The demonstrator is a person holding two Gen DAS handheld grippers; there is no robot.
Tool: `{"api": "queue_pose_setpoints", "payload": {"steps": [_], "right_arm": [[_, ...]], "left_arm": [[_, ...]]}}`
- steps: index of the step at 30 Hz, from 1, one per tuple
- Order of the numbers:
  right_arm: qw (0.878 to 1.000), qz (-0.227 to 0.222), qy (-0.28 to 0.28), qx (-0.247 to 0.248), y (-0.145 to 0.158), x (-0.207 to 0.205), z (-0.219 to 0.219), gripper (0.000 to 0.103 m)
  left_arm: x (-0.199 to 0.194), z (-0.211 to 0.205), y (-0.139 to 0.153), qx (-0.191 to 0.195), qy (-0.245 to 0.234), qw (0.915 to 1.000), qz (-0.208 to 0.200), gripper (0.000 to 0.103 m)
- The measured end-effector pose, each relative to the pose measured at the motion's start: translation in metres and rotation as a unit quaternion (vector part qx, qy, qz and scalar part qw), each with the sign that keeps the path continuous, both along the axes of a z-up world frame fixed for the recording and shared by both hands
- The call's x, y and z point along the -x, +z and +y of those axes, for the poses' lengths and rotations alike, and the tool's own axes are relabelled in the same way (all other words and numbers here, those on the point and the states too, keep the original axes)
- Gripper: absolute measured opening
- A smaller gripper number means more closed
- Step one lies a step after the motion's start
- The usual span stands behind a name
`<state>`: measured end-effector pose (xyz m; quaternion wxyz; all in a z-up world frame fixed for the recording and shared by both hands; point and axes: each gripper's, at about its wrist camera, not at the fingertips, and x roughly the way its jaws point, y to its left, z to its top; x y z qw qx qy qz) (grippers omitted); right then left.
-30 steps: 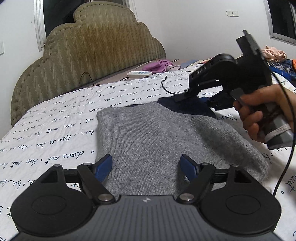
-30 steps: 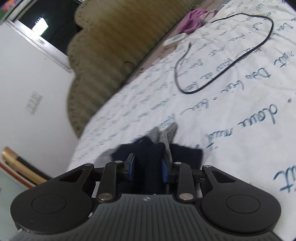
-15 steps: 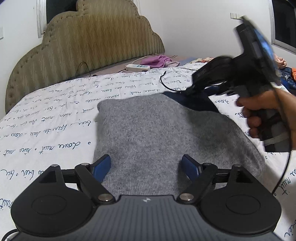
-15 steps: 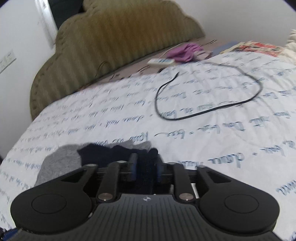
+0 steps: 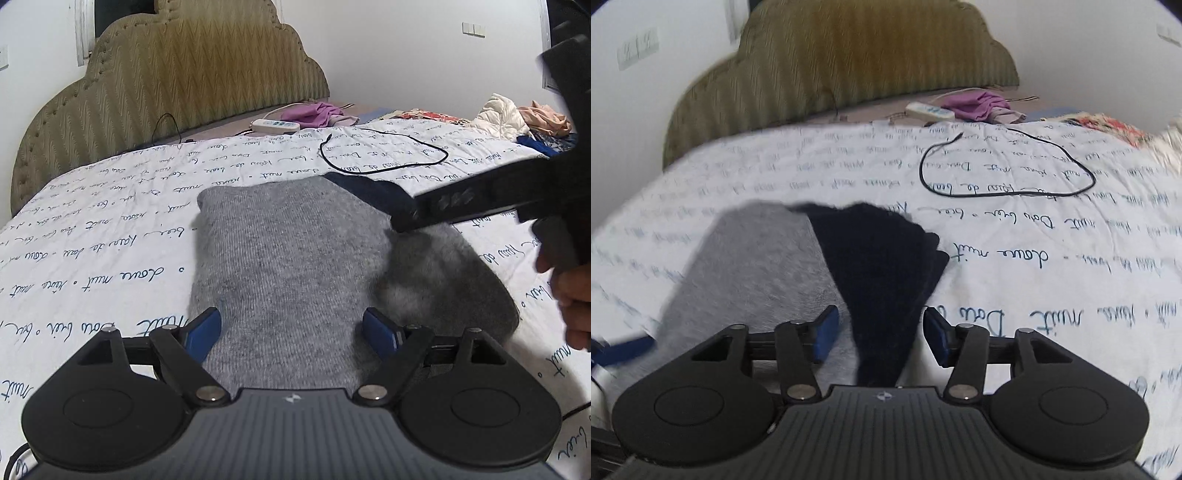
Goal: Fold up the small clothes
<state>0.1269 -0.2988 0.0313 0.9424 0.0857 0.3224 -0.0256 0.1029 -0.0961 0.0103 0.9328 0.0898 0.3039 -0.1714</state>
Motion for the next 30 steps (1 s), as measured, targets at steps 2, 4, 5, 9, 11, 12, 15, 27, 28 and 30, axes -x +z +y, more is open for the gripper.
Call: {"api": "queue_pose_setpoints", "payload": {"steps": [2,4,5,9,11,12,15,27,28,30], "right_arm": [[1.000,-0.015,0.003,0.004,0.004,0.015,0.009,0.059],[1.000,-0.014,0.012,0.005,0.003,0.026,0.017,0.068],[1.000,-0.007,0.016,0.005,0.000,0.030,0.021,0.069],[0.999,0.016,0.010,0.030,-0.011,0.037,0.032,0.071],[0.998,0.029,-0.017,0.046,-0.017,0.037,0.030,0.072],[0.998,0.030,-0.029,0.048,-0.018,0.038,0.028,0.074],[0.998,0.007,-0.046,0.033,-0.012,0.056,0.023,0.080],[0.998,0.028,-0.038,0.029,-0.028,0.082,0.036,0.092],[0.999,0.021,-0.040,0.025,-0.026,0.085,0.037,0.095],[0.999,0.013,-0.041,0.022,-0.024,0.090,0.038,0.100]], "left_arm": [[0.002,0.001,-0.001,-0.002,0.002,1.0000,0.002,0.084],[0.004,0.003,-0.001,-0.002,0.003,1.0000,0.002,0.084],[0.005,0.004,0.000,-0.002,0.004,1.0000,0.002,0.084],[0.009,0.007,0.000,-0.004,0.006,1.0000,0.001,0.084],[0.011,0.008,0.000,-0.007,0.007,1.0000,0.001,0.084],[0.012,0.009,0.001,-0.008,0.008,0.9999,0.000,0.084],[0.016,0.013,0.001,-0.012,0.012,0.9998,-0.003,0.084],[0.020,0.025,-0.002,-0.003,0.024,0.9996,0.014,0.084],[0.019,0.027,-0.003,-0.001,0.025,0.9996,0.016,0.084],[0.018,0.028,-0.003,0.003,0.028,0.9994,0.021,0.084]]}}
